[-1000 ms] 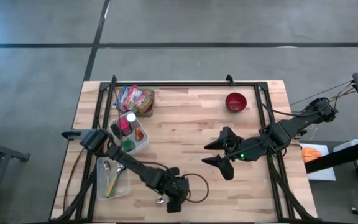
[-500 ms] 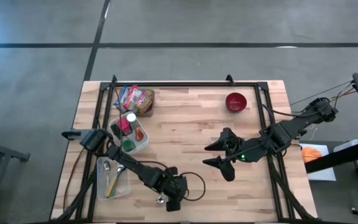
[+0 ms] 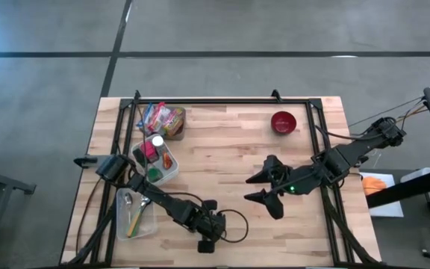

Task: Pick & Place Food Item
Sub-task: Put the blue spoon into the transparent bin

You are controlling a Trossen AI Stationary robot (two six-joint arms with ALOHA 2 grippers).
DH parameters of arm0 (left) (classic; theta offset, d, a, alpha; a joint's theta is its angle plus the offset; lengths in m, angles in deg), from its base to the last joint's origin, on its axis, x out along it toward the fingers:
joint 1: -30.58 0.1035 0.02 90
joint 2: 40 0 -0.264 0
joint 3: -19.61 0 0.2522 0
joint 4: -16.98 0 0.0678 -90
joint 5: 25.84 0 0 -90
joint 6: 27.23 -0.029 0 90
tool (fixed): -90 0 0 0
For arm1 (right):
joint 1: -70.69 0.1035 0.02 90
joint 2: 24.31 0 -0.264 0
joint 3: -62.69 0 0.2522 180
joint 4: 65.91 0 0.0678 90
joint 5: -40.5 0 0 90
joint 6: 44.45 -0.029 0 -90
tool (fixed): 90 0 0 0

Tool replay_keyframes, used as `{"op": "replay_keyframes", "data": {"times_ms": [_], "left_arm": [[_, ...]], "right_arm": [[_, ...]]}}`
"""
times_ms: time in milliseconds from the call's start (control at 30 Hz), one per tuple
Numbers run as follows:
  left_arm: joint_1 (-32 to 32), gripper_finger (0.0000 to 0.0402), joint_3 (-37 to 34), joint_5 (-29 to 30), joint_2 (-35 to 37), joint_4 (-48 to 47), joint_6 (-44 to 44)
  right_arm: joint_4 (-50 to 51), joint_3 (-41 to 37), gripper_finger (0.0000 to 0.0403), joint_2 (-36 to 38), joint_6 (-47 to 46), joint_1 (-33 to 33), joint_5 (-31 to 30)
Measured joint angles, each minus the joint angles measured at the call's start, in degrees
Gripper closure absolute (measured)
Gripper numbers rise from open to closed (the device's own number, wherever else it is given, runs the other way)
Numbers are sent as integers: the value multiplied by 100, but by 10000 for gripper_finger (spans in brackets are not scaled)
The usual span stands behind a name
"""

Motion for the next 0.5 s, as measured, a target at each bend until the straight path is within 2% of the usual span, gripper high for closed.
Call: {"op": "replay_keyframes", "data": {"times_ms": [100,167,500], "left_arm": [[-1,383,-3,-65,63,-49,-8],[-20,400,5,-109,218,-96,-21],[-66,398,-75,-57,1163,-1185,-294]], "right_arm": [[-11,0,131,-11,0,2,16],[-15,-2,131,-15,0,2,19],[-36,-2,131,-20,0,0,33]]}}
